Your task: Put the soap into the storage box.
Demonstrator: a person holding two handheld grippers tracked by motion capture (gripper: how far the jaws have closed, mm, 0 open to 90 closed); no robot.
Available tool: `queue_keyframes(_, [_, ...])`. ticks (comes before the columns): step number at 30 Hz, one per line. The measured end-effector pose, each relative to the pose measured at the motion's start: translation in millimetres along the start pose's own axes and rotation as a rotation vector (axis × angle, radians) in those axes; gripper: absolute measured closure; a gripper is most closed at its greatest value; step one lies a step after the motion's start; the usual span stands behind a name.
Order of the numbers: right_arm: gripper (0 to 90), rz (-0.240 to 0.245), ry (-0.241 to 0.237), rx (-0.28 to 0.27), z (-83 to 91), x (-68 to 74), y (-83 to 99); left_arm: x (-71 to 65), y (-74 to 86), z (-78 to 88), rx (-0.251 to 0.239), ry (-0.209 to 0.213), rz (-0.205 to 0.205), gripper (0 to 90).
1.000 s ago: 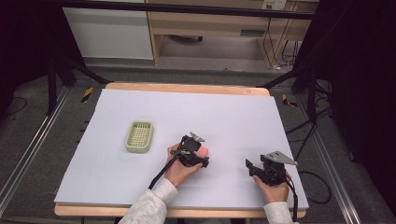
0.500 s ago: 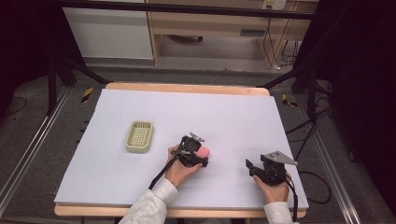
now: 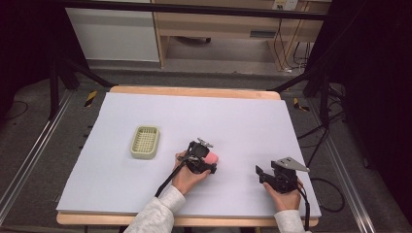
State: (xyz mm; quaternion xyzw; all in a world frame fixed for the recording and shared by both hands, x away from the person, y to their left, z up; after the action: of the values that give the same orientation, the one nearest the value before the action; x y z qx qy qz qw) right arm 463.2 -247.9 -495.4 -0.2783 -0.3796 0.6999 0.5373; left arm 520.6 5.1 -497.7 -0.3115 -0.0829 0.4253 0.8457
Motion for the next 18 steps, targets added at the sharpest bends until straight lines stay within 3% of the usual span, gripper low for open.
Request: queue_keyframes(18, [34.9, 0.001, 0.0, 0.002, 0.0, -0.3, 0.0, 1.4, -0.8, 3.2, 0.02, 0.005, -0.015, 36.9])
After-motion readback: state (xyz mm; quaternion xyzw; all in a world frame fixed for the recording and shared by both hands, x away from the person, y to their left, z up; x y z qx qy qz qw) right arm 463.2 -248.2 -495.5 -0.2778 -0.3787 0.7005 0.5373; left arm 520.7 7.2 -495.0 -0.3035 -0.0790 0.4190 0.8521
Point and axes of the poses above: each handheld gripper's, and its own axes: z roughly backward along the jaws, y roughly out of its underside, x roughly to its left, the point moved 4 cm from there along -z, roughly forward along the jaws, and after that the axes turned 3 degrees about y, right-handed, at the moved point
